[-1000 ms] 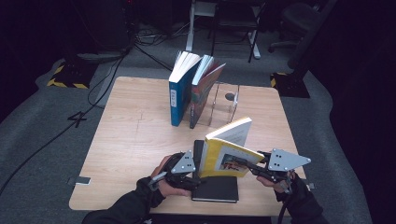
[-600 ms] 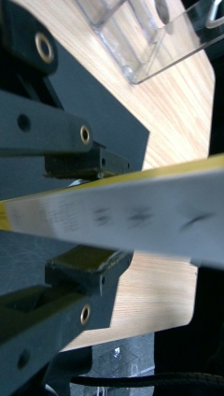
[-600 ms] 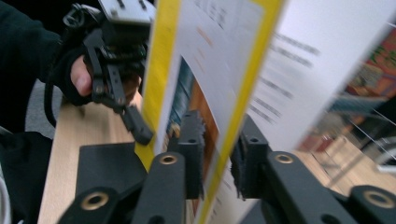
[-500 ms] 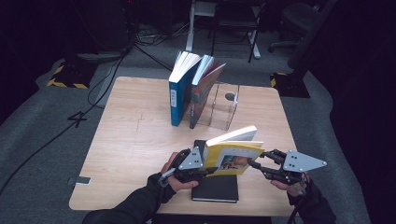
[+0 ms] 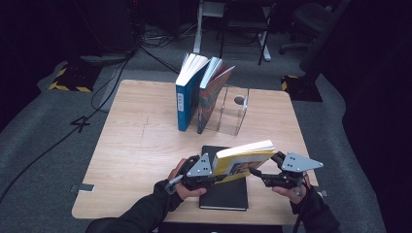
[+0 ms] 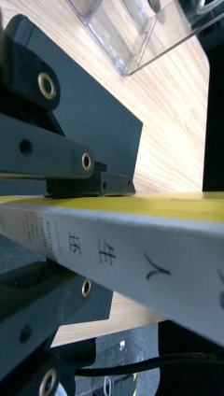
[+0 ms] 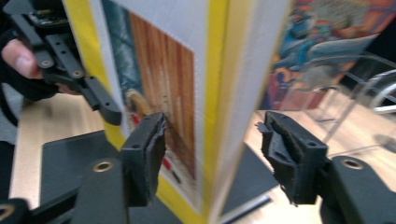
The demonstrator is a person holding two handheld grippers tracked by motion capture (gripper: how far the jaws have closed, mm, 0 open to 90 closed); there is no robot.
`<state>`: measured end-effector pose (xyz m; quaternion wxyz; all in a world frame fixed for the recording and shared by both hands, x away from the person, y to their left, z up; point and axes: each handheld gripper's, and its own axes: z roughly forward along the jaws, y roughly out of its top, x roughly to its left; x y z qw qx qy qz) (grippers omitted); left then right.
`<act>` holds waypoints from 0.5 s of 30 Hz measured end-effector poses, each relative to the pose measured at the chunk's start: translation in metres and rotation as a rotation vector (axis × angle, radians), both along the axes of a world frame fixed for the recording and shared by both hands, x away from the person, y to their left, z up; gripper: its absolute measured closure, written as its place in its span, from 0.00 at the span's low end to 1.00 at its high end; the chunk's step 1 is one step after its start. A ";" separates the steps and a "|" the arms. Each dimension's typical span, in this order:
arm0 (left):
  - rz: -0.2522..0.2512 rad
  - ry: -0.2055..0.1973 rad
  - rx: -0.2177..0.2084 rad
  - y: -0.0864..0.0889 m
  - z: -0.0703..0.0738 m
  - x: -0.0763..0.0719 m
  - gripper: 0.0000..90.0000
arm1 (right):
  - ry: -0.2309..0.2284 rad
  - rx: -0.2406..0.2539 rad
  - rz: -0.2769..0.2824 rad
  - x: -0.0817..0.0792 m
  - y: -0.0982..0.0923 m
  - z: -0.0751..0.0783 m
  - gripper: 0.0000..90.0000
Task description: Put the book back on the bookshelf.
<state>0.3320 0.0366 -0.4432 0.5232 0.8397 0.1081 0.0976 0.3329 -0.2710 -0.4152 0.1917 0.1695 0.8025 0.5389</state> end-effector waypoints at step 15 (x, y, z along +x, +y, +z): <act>0.022 -0.074 -0.146 -0.009 0.059 0.001 0.66 | 0.015 0.005 0.000 0.000 0.009 -0.004 0.54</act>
